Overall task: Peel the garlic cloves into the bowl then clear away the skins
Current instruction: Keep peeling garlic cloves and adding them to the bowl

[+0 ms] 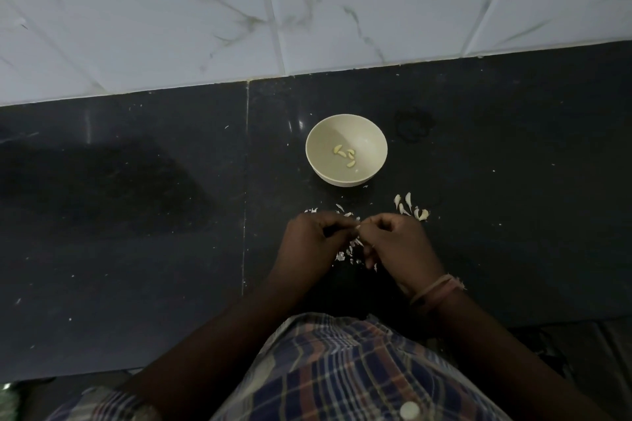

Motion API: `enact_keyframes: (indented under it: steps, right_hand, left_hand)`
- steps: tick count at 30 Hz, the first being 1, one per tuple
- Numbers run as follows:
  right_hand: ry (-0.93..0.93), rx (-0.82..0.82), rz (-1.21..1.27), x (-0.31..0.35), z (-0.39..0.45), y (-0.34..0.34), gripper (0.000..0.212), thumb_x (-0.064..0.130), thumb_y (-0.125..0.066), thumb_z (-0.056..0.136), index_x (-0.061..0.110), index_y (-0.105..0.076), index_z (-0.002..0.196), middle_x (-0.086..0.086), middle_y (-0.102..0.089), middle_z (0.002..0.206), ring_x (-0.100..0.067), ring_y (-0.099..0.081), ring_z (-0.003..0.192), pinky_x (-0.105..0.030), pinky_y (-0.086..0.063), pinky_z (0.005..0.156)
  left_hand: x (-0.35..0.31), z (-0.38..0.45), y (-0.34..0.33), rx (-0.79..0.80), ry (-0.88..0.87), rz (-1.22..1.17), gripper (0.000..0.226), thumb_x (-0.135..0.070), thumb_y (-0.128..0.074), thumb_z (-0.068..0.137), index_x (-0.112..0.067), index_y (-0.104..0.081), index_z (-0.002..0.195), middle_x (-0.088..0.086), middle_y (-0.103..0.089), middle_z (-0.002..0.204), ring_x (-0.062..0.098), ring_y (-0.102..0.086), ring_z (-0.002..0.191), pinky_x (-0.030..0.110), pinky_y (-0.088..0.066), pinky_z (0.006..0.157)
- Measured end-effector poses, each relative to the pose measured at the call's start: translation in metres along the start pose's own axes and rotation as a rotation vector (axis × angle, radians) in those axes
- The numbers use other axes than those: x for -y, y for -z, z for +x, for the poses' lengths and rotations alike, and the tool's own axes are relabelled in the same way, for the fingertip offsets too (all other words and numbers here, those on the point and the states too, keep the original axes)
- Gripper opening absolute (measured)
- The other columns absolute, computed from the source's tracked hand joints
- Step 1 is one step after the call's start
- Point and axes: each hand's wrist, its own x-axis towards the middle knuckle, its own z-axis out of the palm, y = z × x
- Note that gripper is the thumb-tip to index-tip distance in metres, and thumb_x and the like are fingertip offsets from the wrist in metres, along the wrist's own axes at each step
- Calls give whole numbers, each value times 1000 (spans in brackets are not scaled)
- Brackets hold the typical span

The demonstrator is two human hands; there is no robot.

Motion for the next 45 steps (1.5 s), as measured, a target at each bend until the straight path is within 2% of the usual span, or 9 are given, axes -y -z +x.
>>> enact_keyframes:
  steps: [7,13,17,21,26,31,34,39,45]
  right_hand:
    - [-121,109,356,11,8,0,28,-1,-53,95,6,-63,70,-7,-46,60,-14,-38,48,-23,-31,38]
    - [-216,97,375,4,10,-2,28,0,-50,95,10,-53,68,-5,-45,63,-11,-39,49,-23,-31,40]
    - [-226,40,359,-1,10,-4,27,2,-52,95,8,-55,69,-8,-48,64,-14,-44,52,-28,-38,47]
    - [-118,-26,230,-8,7,-9,17,8,-53,99,7,-63,85,-8,-57,67,-15,-52,53,-33,-47,54]
    - [20,-115,53,-12,4,-14,27,8,-39,97,-4,-59,83,-11,-55,65,-20,-48,49,-31,-40,46]
    - [160,-129,-193,-15,6,-12,32,40,-61,97,13,-61,80,-4,-64,67,-20,-59,58,-44,-52,62]
    - [203,-107,-216,-15,7,-12,4,21,-68,94,21,-66,91,2,-69,82,-14,-67,71,-42,-59,72]
    - [350,-104,-275,-11,3,-12,12,11,-68,92,21,-75,94,9,-72,91,-1,-67,86,-24,-56,81]
    - [425,-121,-278,-3,1,-14,9,13,-71,88,21,-77,88,10,-73,84,-3,-68,80,-22,-55,75]
  left_hand:
    - [-5,2,-8,-28,189,-601,13,6,-66,92,-3,-73,97,9,-76,89,16,-72,83,24,-57,76]
    - [0,-3,-15,-114,335,-1082,14,4,-55,97,-2,-65,106,13,-73,101,21,-71,91,28,-59,80]
    - [3,-7,-6,-135,421,-1237,15,1,-53,99,-4,-63,109,16,-73,106,24,-73,97,30,-61,79]
    - [5,-11,0,-117,477,-1263,20,-2,-53,100,-3,-64,117,16,-73,107,21,-73,94,29,-61,78]
    - [4,-17,1,-98,495,-1185,21,-4,-53,102,-5,-69,116,12,-74,106,15,-69,87,25,-59,80]
    - [8,-17,-5,-112,486,-1184,23,-4,-56,99,-2,-68,119,13,-73,106,14,-69,87,24,-59,79]
    - [9,-18,-9,-120,454,-1126,23,1,-58,97,0,-68,118,14,-74,105,14,-71,86,23,-58,78]
    - [5,-21,-9,-173,371,-955,17,1,-68,90,-4,-72,106,17,-76,95,20,-73,85,26,-59,76]
    - [4,-20,-8,-181,309,-762,13,-4,-71,91,-8,-78,101,20,-77,99,35,-72,95,45,-56,90]
